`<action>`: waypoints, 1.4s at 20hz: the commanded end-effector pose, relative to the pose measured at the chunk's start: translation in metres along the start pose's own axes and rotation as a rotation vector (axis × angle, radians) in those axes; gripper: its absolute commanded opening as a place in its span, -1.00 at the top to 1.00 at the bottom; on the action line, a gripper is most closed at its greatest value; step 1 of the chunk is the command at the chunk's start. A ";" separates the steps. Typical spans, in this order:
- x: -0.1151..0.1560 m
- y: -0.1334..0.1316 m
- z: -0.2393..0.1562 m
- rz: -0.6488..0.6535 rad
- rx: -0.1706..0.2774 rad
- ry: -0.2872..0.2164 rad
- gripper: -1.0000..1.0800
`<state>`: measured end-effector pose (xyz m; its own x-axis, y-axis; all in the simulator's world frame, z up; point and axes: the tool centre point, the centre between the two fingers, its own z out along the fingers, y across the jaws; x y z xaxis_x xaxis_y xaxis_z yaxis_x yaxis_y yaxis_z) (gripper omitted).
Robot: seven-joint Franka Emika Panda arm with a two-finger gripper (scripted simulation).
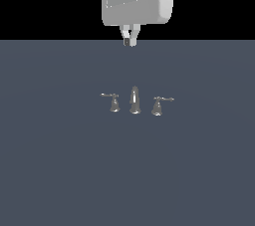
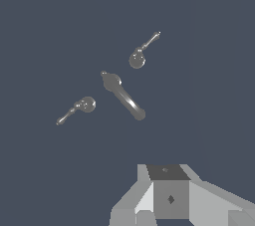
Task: Turn on the faucet by rotating a designated handle.
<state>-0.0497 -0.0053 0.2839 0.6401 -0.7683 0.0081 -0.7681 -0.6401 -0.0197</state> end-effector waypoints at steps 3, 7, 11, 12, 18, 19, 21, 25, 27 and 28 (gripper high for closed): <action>0.026 -0.011 0.030 0.115 -0.002 0.000 1.00; 0.051 -0.017 0.056 0.220 -0.006 0.001 1.00; 0.078 -0.021 0.084 0.327 -0.009 0.002 1.00; 0.085 -0.021 0.091 0.355 -0.010 0.002 1.00; 0.128 -0.019 0.134 0.526 -0.016 0.004 1.00; 0.135 -0.018 0.141 0.555 -0.017 0.004 1.00; 0.149 -0.016 0.154 0.608 -0.018 0.004 1.00; 0.171 -0.010 0.176 0.699 -0.021 0.004 1.00; 0.180 -0.007 0.185 0.737 -0.021 0.004 1.00; 0.184 -0.005 0.189 0.754 -0.021 0.004 1.00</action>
<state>0.0733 -0.1357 0.1025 -0.0305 -0.9995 0.0035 -0.9995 0.0305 -0.0012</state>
